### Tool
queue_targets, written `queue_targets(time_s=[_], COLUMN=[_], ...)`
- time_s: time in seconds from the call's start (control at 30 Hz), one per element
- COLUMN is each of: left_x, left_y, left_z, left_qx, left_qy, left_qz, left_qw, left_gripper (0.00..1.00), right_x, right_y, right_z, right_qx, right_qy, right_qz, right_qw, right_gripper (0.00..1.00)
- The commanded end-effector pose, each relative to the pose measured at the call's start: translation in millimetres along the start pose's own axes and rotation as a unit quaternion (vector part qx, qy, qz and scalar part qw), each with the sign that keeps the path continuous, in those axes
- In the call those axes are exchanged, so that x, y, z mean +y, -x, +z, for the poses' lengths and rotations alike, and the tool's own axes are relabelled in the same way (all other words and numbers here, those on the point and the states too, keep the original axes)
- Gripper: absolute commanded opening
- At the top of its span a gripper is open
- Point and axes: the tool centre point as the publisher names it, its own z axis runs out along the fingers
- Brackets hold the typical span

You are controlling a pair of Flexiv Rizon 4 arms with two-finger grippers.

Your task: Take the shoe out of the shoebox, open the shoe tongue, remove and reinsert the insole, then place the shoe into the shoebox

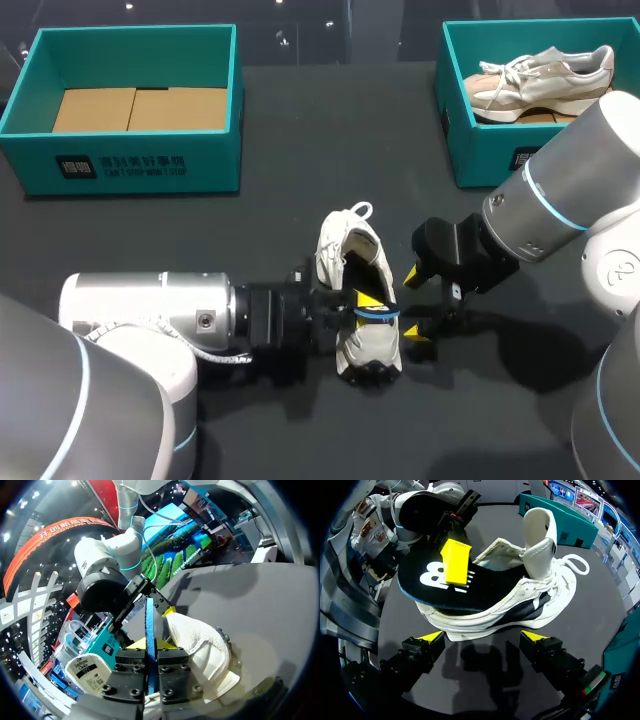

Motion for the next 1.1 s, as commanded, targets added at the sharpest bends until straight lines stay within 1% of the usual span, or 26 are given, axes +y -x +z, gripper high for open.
queue_targets(time_s=[0.03,0.17,0.3,0.37,0.47,0.5,0.67,0.8,0.93,0.97,1.0,1.1], left_x=[6.3,10.4,2.9,-2.3,-8.8,-10.5,-20.3,-24.9,-22.5,-20.7,-18.7,-11.7], left_y=[1.8,3.1,6.4,8.7,12.2,13.3,16.8,17.9,14.5,13.2,11.6,7.7], left_z=[8.4,6.5,1.0,-2.4,-7.9,-9.6,-15.1,-13.4,-5.6,-3.3,-1.0,4.8], left_qx=[0.002,0.002,-0.003,-0.004,-0.013,-0.014,-0.019,-0.013,0.004,0.01,0.014,0.025], left_qy=[0.01,0.019,0.014,0.012,0.009,0.008,-0.006,-0.016,-0.014,-0.011,-0.009,-0.005], left_qz=[0.0,-0.003,-0.013,-0.015,-0.017,-0.018,-0.027,-0.03,-0.029,-0.028,-0.027,-0.033], left_qw=[1.0,1.0,1.0,1.0,1.0,1.0,0.999,0.999,0.999,0.999,0.999,0.999], left_gripper=[0.0,0.0,0.0,0.24,0.38,0.4,0.37,0.34,0.2,0.12,0.0,0.0], right_x=[0.0,0.0,0.0,0.0,0.0,0.0,0.0,0.0,0.0,0.0,0.0,0.0], right_y=[0.0,0.0,0.0,0.0,0.0,0.0,0.0,0.0,0.0,0.0,0.0,0.0], right_z=[0.9,0.9,0.9,0.9,0.9,0.9,0.9,0.9,0.9,0.9,0.9,0.9], right_qx=[0.0,0.0,0.0,0.0,0.0,0.0,0.0,0.0,0.0,0.0,0.0,0.0], right_qy=[0.0,0.0,0.0,0.0,0.0,0.0,0.0,0.0,0.0,0.0,0.0,0.0], right_qz=[0.0,0.0,0.0,0.0,0.0,0.0,0.0,0.0,0.0,0.0,0.0,0.0], right_qw=[1.0,1.0,1.0,1.0,1.0,1.0,1.0,1.0,1.0,1.0,1.0,1.0], right_gripper=[1.0,1.0,1.0,1.0,1.0,1.0,1.0,1.0,1.0,1.0,1.0,1.0])
